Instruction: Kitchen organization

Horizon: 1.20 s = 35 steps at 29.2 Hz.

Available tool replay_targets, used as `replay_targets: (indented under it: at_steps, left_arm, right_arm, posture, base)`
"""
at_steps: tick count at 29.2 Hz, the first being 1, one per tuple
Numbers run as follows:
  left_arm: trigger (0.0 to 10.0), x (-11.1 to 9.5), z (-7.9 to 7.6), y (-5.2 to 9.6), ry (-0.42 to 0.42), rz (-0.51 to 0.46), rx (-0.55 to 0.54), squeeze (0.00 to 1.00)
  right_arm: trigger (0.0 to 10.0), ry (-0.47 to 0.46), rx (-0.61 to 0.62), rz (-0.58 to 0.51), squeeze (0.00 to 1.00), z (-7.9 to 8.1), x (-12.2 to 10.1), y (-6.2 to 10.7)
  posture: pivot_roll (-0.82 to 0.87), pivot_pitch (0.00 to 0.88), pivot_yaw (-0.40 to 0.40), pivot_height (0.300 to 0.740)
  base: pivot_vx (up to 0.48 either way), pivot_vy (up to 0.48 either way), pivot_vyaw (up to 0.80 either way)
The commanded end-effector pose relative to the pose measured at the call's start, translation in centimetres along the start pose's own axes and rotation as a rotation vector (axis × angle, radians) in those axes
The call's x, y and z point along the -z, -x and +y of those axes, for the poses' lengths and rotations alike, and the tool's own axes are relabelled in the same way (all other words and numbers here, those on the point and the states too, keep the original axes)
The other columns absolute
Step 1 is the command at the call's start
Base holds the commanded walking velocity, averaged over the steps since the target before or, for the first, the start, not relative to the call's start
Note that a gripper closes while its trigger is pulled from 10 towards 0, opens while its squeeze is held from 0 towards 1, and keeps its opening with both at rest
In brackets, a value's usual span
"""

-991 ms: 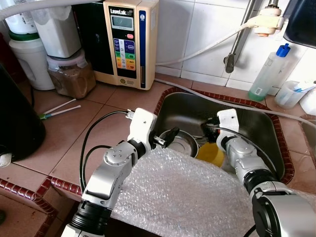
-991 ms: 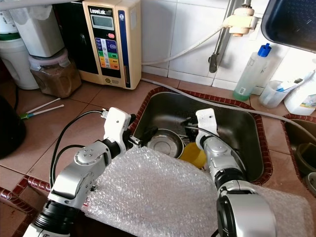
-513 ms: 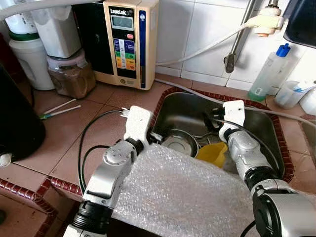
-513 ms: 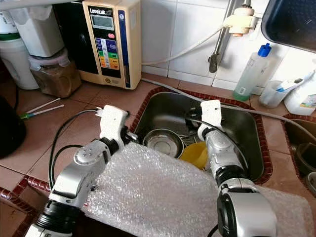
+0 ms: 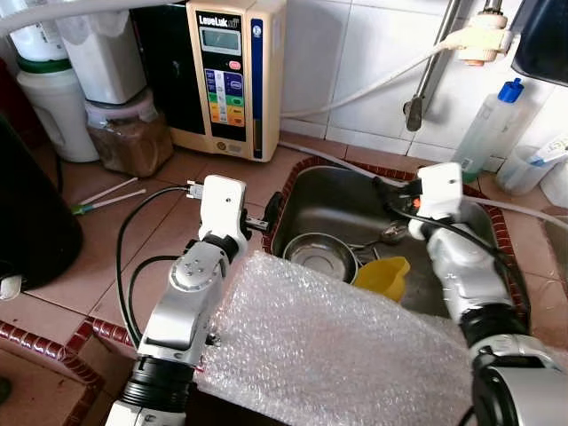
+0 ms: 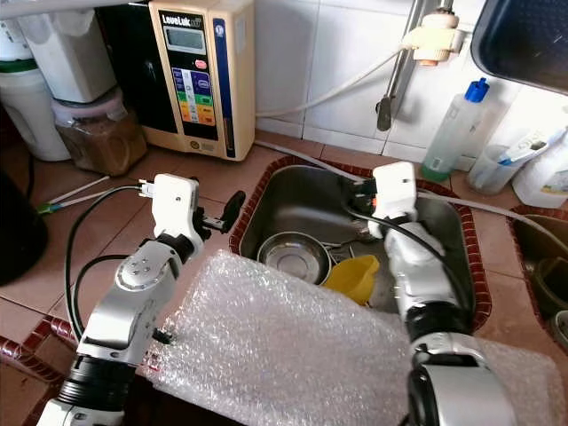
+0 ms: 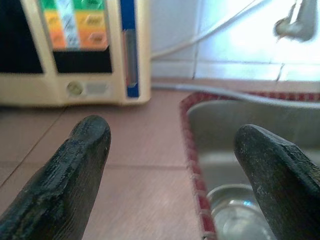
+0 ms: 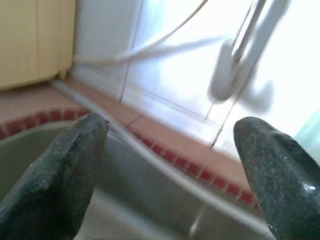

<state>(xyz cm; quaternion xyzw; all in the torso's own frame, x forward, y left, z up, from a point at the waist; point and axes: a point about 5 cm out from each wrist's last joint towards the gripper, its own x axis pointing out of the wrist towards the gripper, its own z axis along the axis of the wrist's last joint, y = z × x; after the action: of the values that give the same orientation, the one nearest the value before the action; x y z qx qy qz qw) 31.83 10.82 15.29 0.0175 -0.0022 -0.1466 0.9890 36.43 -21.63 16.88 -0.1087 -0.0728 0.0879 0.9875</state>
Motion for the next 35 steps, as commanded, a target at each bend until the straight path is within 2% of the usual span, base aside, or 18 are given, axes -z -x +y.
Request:
replay_targets:
  at_steps: [1, 7, 10, 11, 12, 14, 15, 16, 17, 18, 20, 21, 23, 24, 25, 28, 32, 35]
  left_arm:
    - [10.0, -0.2, 0.0, 0.1, 0.001, 0.007, 0.005, 1.00]
    - [10.0, -0.7, 0.0, -0.1, 0.010, -0.023, 0.012, 1.00]
    - [10.0, -1.0, 0.7, -0.4, -0.003, -0.011, -0.029, 0.98]
    - [10.0, -1.1, 1.0, -0.5, -0.004, -0.006, -0.053, 0.53]
    - [10.0, -1.2, 1.4, -0.5, -0.036, 0.000, -0.087, 0.00]
    - [10.0, -1.2, 1.5, -0.5, -0.057, 0.012, -0.091, 0.00]
    - [10.0, -1.2, 1.6, -0.4, -0.076, 0.024, -0.097, 0.00]
    - [10.0, -1.1, 1.7, -0.3, -0.089, 0.030, -0.102, 0.00]
    - [10.0, -1.1, 1.9, 0.0, -0.108, 0.022, -0.081, 0.00]
    - [10.0, -1.1, 2.0, 0.1, -0.105, 0.020, -0.073, 0.00]
    - [10.0, -0.6, 2.2, 0.5, -0.042, 0.066, -0.086, 0.00]
    - [10.0, -0.3, 2.1, 0.7, 0.027, 0.092, -0.073, 0.00]
    - [10.0, -0.3, 1.8, 0.9, 0.048, 0.084, -0.046, 0.00]
    - [10.0, -0.2, 1.7, 1.0, 0.015, 0.073, -0.042, 0.00]
    - [10.0, 0.1, 1.2, 1.1, -0.020, 0.061, -0.036, 0.00]
    - [10.0, 0.7, 0.9, 0.9, 0.005, 0.062, -0.033, 0.00]
    - [10.0, 0.8, 0.8, 0.8, 0.053, 0.081, -0.018, 0.00]
    - [10.0, 1.0, 0.4, 1.2, 0.126, 0.101, -0.008, 0.00]
  right_arm:
    - [10.0, 0.012, -0.021, -0.017, 1.00, -0.1, -0.6, 0.2]
    - [10.0, 0.015, -0.053, -0.017, 1.00, -0.7, -1.3, 1.3]
    - [10.0, -0.007, -0.082, -0.016, 1.00, 0.0, -1.8, 2.0]
    - [10.0, -0.017, -0.089, -0.016, 1.00, 0.3, -1.9, 2.1]
    - [10.0, -0.032, -0.099, -0.015, 0.97, 0.9, -2.0, 2.5]
    - [10.0, -0.044, -0.098, -0.011, 0.92, 1.3, -2.0, 2.7]
    - [10.0, -0.059, -0.087, -0.017, 0.76, 1.4, -2.1, 2.8]
    - [10.0, -0.069, -0.080, -0.020, 0.76, 1.5, -2.1, 2.9]
    - [10.0, -0.079, -0.044, -0.031, 0.57, 1.7, -2.3, 3.1]
    - [10.0, -0.076, -0.037, -0.036, 0.34, 1.8, -2.5, 3.2]
    - [10.0, -0.060, -0.020, -0.047, 0.01, 2.1, -2.8, 3.5]
    - [10.0, -0.052, -0.007, -0.051, 0.00, 2.3, -3.0, 3.8]
    - [10.0, -0.036, 0.000, -0.049, 0.00, 2.4, -3.3, 4.1]
    - [10.0, -0.052, 0.013, -0.037, 0.00, 2.4, -3.2, 4.3]
    - [10.0, -0.094, 0.047, -0.005, 0.00, 2.3, -2.9, 4.8]
    - [10.0, -0.151, 0.124, 0.063, 0.00, 2.4, -1.8, 6.2]
    - [10.0, -0.145, 0.128, 0.070, 0.00, 3.3, -1.8, 6.8]
    - [10.0, -0.197, 0.117, 0.084, 0.00, 4.8, -1.5, 6.5]
  posture:
    - [0.10, 0.000, 0.019, 0.740]
    - [0.09, 0.000, 0.040, 0.740]
    - [0.07, 0.000, 0.071, 0.740]
    - [0.06, 0.000, 0.083, 0.740]
    - [0.06, 0.000, 0.092, 0.740]
    - [0.06, 0.000, 0.095, 0.740]
    - [0.06, 0.000, 0.101, 0.740]
    - [0.06, 0.000, 0.101, 0.740]
    - [0.06, 0.000, 0.113, 0.740]
    - [0.06, 0.000, 0.116, 0.740]
    - [0.05, 0.000, 0.120, 0.740]
    - [0.05, 0.000, 0.115, 0.740]
    - [0.05, 0.000, 0.102, 0.740]
    - [0.05, 0.000, 0.102, 0.740]
    - [0.04, 0.000, 0.052, 0.740]
    - [0.02, 0.000, 0.009, 0.740]
    - [0.03, 0.000, 0.014, 0.740]
    - [0.03, 0.000, 0.048, 0.740]
  base:
    - [0.000, 0.000, 0.00]
    - [0.000, 0.000, 0.00]
    - [0.000, 0.000, 0.00]
    - [0.000, 0.000, 0.00]
    - [0.000, 0.000, 0.00]
    - [0.000, 0.000, 0.00]
    - [0.000, 0.000, 0.00]
    - [0.000, 0.000, 0.00]
    - [0.000, 0.000, 0.00]
    - [0.000, 0.000, 0.00]
    - [0.000, 0.000, 0.00]
    - [0.000, 0.000, 0.00]
    - [0.000, 0.000, 0.00]
    - [0.000, 0.000, 0.00]
    - [0.000, 0.000, 0.00]
    - [0.000, 0.000, 0.00]
    - [0.000, 0.000, 0.00]
    - [0.000, 0.000, -0.45]
